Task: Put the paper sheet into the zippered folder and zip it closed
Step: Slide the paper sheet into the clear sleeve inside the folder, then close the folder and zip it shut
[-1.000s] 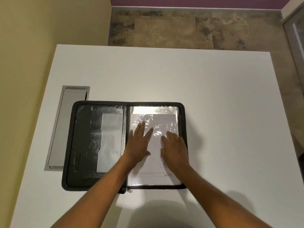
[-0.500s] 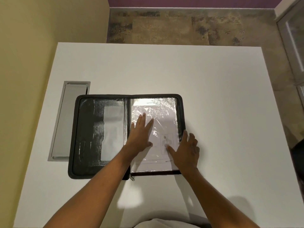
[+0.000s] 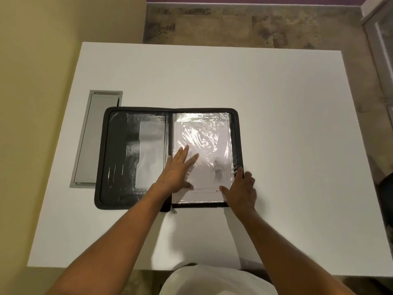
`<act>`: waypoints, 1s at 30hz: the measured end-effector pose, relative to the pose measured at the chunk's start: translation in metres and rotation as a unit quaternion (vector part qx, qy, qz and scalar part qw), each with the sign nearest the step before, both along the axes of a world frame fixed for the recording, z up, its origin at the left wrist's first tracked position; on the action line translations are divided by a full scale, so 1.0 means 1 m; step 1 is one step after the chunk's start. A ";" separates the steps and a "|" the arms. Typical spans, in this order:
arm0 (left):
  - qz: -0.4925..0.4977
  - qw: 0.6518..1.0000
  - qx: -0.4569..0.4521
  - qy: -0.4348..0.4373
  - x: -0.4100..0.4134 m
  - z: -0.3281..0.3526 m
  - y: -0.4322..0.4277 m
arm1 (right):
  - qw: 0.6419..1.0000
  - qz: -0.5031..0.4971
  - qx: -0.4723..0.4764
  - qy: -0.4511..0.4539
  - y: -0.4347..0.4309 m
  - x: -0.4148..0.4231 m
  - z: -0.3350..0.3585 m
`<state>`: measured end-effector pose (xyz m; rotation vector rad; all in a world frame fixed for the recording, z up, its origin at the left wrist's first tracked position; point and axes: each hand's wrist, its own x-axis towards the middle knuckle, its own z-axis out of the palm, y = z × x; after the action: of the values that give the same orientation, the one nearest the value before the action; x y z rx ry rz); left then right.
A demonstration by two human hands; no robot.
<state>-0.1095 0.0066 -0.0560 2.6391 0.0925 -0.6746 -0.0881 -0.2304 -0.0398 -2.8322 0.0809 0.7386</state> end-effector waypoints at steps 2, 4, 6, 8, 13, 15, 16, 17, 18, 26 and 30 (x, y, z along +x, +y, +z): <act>0.082 0.996 -0.002 -0.042 -0.002 0.007 0.017 | 1.000 0.001 0.000 -0.003 0.000 -0.001 -0.001; 0.209 0.973 0.038 -0.090 -0.007 0.014 0.047 | 1.000 -0.003 0.000 0.002 0.002 0.000 -0.001; 0.332 0.934 0.084 -0.101 -0.019 0.018 0.085 | 1.000 -0.023 0.008 0.009 0.003 0.001 -0.001; 0.430 0.892 0.109 -0.086 -0.035 0.020 0.123 | 0.998 -0.058 0.025 0.014 0.003 0.003 0.000; 0.524 0.849 0.069 -0.018 -0.062 0.009 0.176 | 0.995 -0.094 0.036 0.023 0.001 0.005 0.000; 0.515 0.855 0.052 -0.017 -0.066 0.006 0.182 | 0.994 -0.100 0.032 0.025 -0.001 0.004 0.000; 0.514 0.856 0.056 -0.023 -0.067 0.006 0.183 | 0.994 -0.101 0.031 0.025 -0.001 0.004 -0.001; 0.516 0.854 0.065 -0.030 -0.067 0.006 0.184 | 0.994 -0.101 0.031 0.024 -0.002 0.003 -0.002; 0.523 0.848 0.075 -0.037 -0.066 0.007 0.183 | 0.994 -0.101 0.032 0.022 -0.003 0.003 -0.002; 0.547 0.827 -0.028 -0.125 -0.055 0.056 0.164 | 0.994 -0.108 0.020 0.012 -0.041 0.006 0.002; 0.530 0.832 -0.080 -0.144 -0.042 0.082 0.141 | 0.992 -0.121 0.018 0.003 -0.073 0.014 0.004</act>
<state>-0.1516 0.1476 0.0258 2.0132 1.2284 0.1064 -0.0738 -0.3034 -0.0353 -2.7199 0.4002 0.6879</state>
